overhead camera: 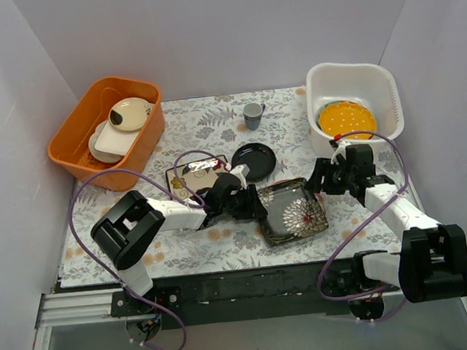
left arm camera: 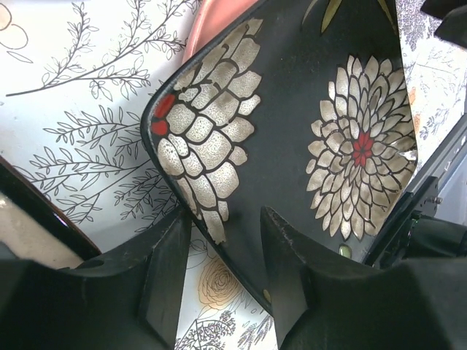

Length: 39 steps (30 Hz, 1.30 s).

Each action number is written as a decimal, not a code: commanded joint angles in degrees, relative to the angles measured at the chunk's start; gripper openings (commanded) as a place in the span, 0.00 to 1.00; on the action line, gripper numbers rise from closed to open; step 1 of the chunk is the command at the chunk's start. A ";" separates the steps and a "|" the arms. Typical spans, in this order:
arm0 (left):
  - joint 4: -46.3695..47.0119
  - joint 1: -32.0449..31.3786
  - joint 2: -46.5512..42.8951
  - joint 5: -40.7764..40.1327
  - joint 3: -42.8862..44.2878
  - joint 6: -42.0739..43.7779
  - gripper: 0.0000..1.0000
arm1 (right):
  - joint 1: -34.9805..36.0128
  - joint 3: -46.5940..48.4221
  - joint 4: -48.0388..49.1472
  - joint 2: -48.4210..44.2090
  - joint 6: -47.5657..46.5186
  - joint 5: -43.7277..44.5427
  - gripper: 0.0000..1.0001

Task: Place the plates into the plastic bin on the countertop
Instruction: Pick up the plate at the center of the board.

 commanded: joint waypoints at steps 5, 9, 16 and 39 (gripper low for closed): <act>0.57 -0.14 0.69 -0.92 2.05 1.56 0.36 | 0.17 -3.35 1.68 -1.30 0.24 -3.91 0.62; 1.19 -0.23 1.74 -0.22 2.66 1.73 0.33 | 0.25 -4.66 2.11 -1.39 0.42 -3.82 0.62; 2.59 -0.14 2.80 0.58 3.01 1.38 0.22 | 0.25 -4.76 1.68 -0.78 -0.81 -2.51 0.61; 0.22 -0.14 -10.46 -4.43 -1.38 0.16 0.00 | 0.25 -4.49 3.78 1.51 -0.73 -9.80 0.61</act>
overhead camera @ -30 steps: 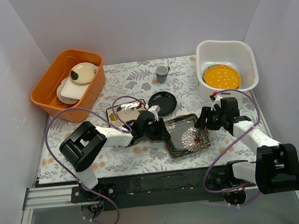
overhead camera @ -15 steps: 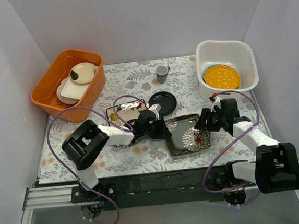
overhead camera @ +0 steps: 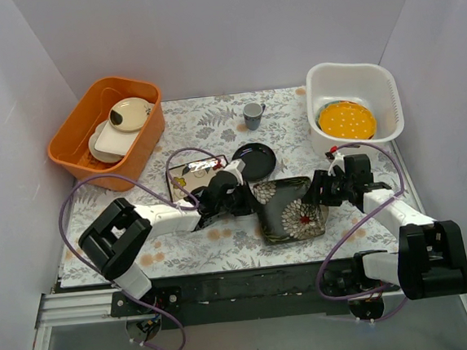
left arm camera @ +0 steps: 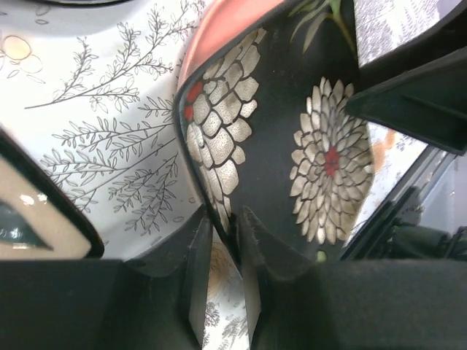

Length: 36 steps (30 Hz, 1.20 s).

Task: Place the plates into the plastic bin on the countertop
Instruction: Pick up the plate at the center of the board.

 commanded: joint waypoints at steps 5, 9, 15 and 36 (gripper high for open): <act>1.51 -0.23 -7.77 -2.84 -2.02 0.00 0.00 | -0.01 0.56 4.45 1.25 0.00 -7.43 0.61; 0.72 -0.23 -8.74 -3.55 -2.46 -0.61 0.00 | -1.06 -0.49 7.61 2.21 1.75 -13.93 0.61; 0.98 -0.23 -11.29 -4.51 -3.69 -0.70 0.00 | -2.12 -2.52 12.88 3.53 4.30 -20.35 0.61; 5.73 -0.14 -15.06 -4.42 -6.50 0.53 0.00 | -3.61 -4.63 10.69 1.34 1.67 -23.17 0.60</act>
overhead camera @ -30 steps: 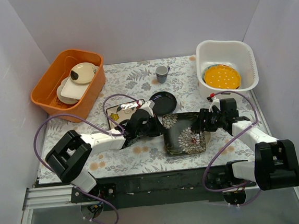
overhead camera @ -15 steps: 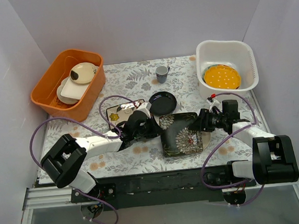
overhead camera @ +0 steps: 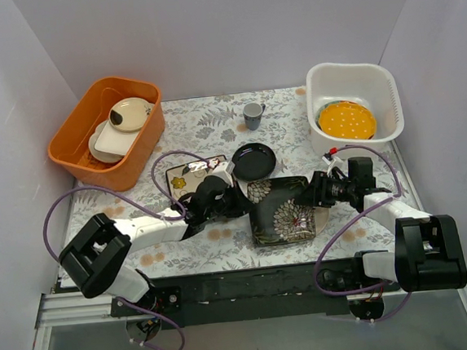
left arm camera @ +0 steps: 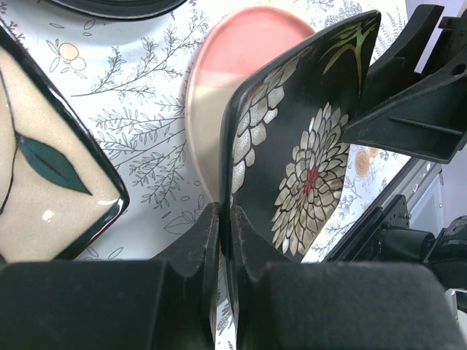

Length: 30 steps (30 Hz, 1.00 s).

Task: Place the plates into the plastic bin on the countertop
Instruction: Pick up the plate at the center of the board.

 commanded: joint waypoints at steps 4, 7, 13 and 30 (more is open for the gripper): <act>6.43 -0.34 -6.57 -0.73 -1.39 0.79 0.00 | -0.86 -0.91 -0.46 -1.55 -1.15 -3.35 0.60; 6.87 -0.16 -7.80 -0.82 -2.18 0.70 0.00 | -0.95 -0.74 -0.72 -1.72 -1.59 -3.61 0.60; 9.16 -0.07 -9.56 0.14 -4.12 -0.35 0.00 | -0.86 -1.18 4.62 -0.32 0.51 -8.88 0.59; 15.75 0.19 -5.62 3.66 -4.65 -1.85 0.00 | -0.33 -6.10 25.29 0.21 11.33 -22.42 0.41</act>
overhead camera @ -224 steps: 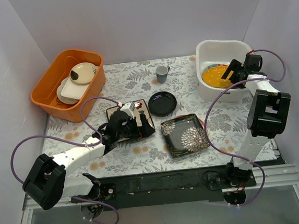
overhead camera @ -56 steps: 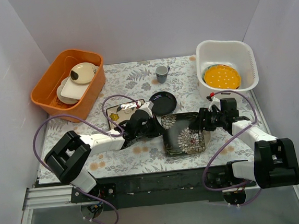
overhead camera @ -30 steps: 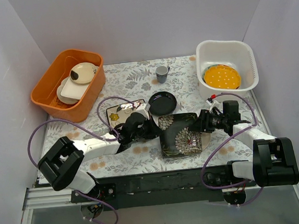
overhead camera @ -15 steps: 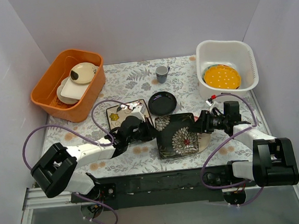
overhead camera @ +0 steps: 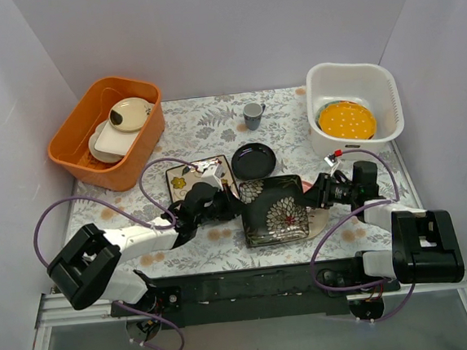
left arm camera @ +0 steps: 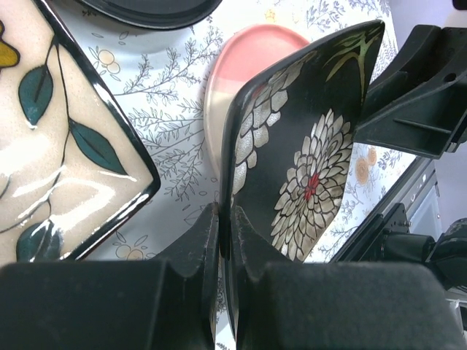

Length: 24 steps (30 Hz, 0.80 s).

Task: Place the plates into the plastic bin on the countertop
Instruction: Pick up the plate at the center of the board.

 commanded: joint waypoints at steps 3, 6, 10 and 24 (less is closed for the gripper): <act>11.08 -1.01 2.63 5.83 3.92 -1.85 0.00 | 2.53 -0.42 7.81 -3.75 4.75 -10.86 0.39; 11.95 -1.01 4.22 7.50 5.24 -1.85 0.00 | 2.71 -0.68 7.90 -4.63 4.84 -11.03 0.38; 13.19 -0.92 6.33 9.25 6.39 -1.94 0.00 | 2.88 -1.21 8.07 -4.89 4.93 -11.56 0.35; 17.58 -0.92 10.55 12.68 8.41 -1.32 0.00 | 4.20 -2.17 14.21 -6.21 8.44 -13.84 0.30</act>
